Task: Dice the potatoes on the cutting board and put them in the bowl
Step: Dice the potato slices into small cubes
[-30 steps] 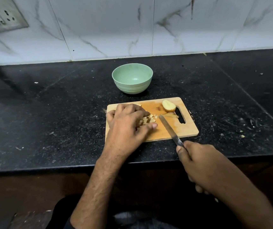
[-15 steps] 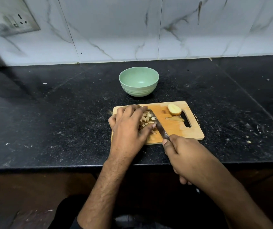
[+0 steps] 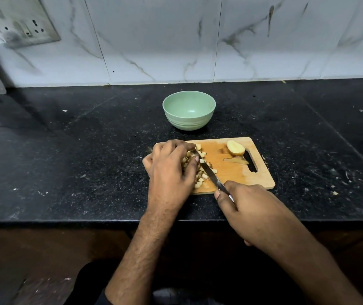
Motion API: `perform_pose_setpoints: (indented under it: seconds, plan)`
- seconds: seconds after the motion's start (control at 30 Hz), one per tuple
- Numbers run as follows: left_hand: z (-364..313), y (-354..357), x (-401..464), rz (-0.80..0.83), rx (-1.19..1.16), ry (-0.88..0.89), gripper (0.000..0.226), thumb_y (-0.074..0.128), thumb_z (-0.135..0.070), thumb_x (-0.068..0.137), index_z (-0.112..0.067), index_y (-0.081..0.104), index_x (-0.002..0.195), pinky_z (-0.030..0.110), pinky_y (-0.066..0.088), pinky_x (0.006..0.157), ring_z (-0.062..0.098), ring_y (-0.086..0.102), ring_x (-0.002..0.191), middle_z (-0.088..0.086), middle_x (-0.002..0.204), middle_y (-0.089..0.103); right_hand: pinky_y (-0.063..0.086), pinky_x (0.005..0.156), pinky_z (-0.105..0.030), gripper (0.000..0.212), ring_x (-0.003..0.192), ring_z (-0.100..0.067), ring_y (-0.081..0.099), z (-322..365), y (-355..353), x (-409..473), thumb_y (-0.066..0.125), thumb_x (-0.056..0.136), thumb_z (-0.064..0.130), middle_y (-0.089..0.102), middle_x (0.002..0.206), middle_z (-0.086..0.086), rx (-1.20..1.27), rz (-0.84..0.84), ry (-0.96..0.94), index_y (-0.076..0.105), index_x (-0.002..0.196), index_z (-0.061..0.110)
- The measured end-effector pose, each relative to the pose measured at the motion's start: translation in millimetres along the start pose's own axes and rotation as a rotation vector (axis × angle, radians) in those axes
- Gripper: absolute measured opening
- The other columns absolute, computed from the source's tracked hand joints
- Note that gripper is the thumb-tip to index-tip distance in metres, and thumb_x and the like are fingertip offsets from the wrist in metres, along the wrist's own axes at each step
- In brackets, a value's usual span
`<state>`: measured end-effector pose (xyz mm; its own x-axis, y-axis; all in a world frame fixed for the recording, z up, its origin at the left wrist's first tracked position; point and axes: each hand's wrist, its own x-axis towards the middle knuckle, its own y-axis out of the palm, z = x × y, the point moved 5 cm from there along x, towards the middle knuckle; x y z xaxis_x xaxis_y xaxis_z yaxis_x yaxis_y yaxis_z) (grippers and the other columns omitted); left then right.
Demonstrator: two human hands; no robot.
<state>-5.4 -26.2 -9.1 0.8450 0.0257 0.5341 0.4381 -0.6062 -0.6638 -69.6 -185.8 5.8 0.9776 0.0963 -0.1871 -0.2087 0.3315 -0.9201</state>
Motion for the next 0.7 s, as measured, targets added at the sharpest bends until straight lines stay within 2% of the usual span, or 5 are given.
perform_pose_setpoints:
  seconds: [0.2,0.37,0.53,0.7]
  plan:
    - [1,0,-1,-0.044,0.010,-0.032,0.014,0.060,-0.030,0.096,-0.028,0.068,0.108,0.033,0.023,0.091,0.009,0.046,0.112,-0.017,0.110,0.059,0.054,0.073,-0.034,0.032,0.060,-0.008,0.054,-3,1,0,0.028,0.104,0.054,0.059,0.072,0.006,-0.016,-0.002,-0.005,0.050,0.105,0.032]
    - [-10,3,-4,-0.015,-0.021,0.033,0.039,0.055,-0.054,0.095,-0.030,0.063,0.125,0.033,0.022,0.092,0.007,0.041,0.117,-0.015,0.122,0.054,0.051,0.071,-0.034,0.028,0.061,-0.008,0.055,0,-1,0,0.029,0.103,0.055,0.058,0.073,0.006,-0.023,-0.037,-0.013,0.046,0.097,0.034]
    - [-4,5,-1,-0.055,0.078,-0.028,0.033,0.052,-0.039,0.100,-0.027,0.060,0.129,0.035,0.023,0.094,0.012,0.041,0.119,-0.009,0.125,0.054,0.053,0.072,-0.036,0.032,0.059,-0.009,0.054,0,0,-7,0.029,0.102,0.057,0.057,0.070,0.004,-0.018,-0.013,-0.034,0.046,0.091,0.032]
    - [3,7,0,-0.067,0.116,-0.094,0.031,0.050,-0.032,0.101,-0.025,0.060,0.130,0.031,0.019,0.094,0.012,0.040,0.119,-0.008,0.126,0.054,0.055,0.070,-0.034,0.033,0.060,-0.006,0.055,-5,-7,-15,0.029,0.102,0.056,0.058,0.073,0.006,0.073,-0.002,0.015,0.052,0.100,0.033]
